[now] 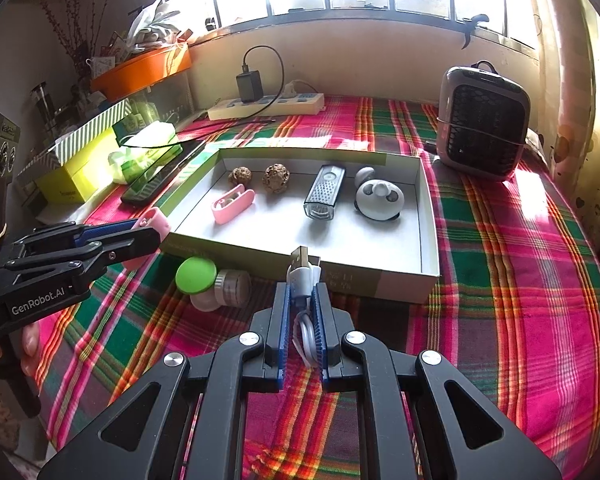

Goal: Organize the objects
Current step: 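Carry the pink earhook with the left tool while the right tool carries the cable over the tray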

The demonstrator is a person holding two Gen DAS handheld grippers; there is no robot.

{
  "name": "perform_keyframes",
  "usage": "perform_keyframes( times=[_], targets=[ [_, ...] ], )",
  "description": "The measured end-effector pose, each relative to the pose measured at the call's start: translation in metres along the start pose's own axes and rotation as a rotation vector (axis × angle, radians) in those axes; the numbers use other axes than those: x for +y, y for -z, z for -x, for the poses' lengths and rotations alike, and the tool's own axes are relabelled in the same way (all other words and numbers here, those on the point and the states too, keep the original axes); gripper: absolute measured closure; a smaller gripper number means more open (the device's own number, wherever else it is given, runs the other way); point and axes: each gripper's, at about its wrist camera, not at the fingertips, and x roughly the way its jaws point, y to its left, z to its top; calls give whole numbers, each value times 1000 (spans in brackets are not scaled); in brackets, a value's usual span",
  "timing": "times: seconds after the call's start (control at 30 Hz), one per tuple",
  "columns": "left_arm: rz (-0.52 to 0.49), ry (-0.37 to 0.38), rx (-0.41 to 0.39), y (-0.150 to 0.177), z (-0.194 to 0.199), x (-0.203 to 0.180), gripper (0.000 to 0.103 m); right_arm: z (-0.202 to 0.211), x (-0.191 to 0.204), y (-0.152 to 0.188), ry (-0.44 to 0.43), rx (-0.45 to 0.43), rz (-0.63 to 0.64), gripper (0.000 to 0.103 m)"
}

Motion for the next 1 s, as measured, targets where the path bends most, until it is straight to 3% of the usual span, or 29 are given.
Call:
perform_keyframes(
  times=[0.57,1.0],
  targets=[
    [-34,56,31,-35,-40,-10,82,-23,-21,-33,40,7,-30,91],
    [-53,38,64,-55,-73,-9,82,-56,-35,-55,60,57,-47,91]
  ],
)
